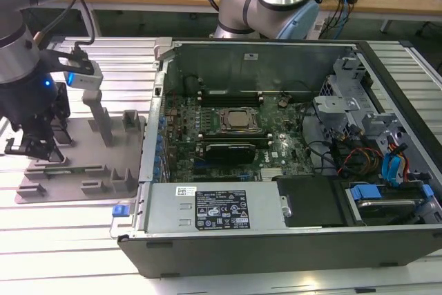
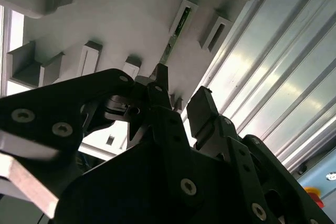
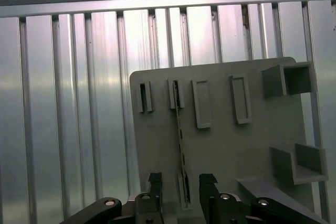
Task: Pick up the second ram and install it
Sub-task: 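Pick up the second ram and move it above second insertion slot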
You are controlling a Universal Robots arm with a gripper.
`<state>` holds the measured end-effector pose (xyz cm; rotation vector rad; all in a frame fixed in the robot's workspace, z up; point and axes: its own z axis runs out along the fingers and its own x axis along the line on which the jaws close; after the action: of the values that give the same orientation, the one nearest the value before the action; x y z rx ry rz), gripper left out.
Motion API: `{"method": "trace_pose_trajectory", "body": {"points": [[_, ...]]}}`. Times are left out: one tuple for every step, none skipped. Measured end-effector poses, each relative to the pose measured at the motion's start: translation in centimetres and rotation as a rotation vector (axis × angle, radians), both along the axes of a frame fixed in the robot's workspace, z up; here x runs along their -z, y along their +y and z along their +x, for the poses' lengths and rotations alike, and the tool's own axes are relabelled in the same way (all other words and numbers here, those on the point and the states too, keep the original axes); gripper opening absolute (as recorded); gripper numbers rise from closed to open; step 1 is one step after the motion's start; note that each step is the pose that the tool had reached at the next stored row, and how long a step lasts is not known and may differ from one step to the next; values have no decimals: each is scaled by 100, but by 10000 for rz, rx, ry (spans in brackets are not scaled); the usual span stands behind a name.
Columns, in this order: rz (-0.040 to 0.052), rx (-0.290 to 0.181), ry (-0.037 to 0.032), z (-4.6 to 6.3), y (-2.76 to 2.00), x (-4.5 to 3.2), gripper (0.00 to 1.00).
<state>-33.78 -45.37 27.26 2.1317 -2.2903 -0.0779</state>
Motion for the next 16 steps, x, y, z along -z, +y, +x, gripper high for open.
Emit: {"method": "trace_pose_trajectory", "body": {"points": [[0, -2, -1, 0, 0, 13, 40], [0, -3, 0, 0, 0, 27, 40], [0, -5, 0, 0, 0, 45, 40], [-1, -7, 0, 0, 0, 60, 40], [-1, -9, 1, 0, 0, 78, 40], [0, -11, 0, 0, 0, 99, 40], [0, -14, 0, 0, 0, 120, 40], [-1, -15, 1, 0, 0, 136, 40], [0, -15, 0, 0, 0, 146, 40], [0, -16, 0, 0, 0, 156, 40], [0, -18, 0, 0, 0, 180, 40], [0, -19, 0, 0, 0, 200, 40], [0, -22, 0, 0, 0, 228, 40], [-1, -25, 0, 0, 0, 251, 40], [0, -26, 1, 0, 0, 270, 40], [0, -28, 0, 0, 0, 291, 40]]}}
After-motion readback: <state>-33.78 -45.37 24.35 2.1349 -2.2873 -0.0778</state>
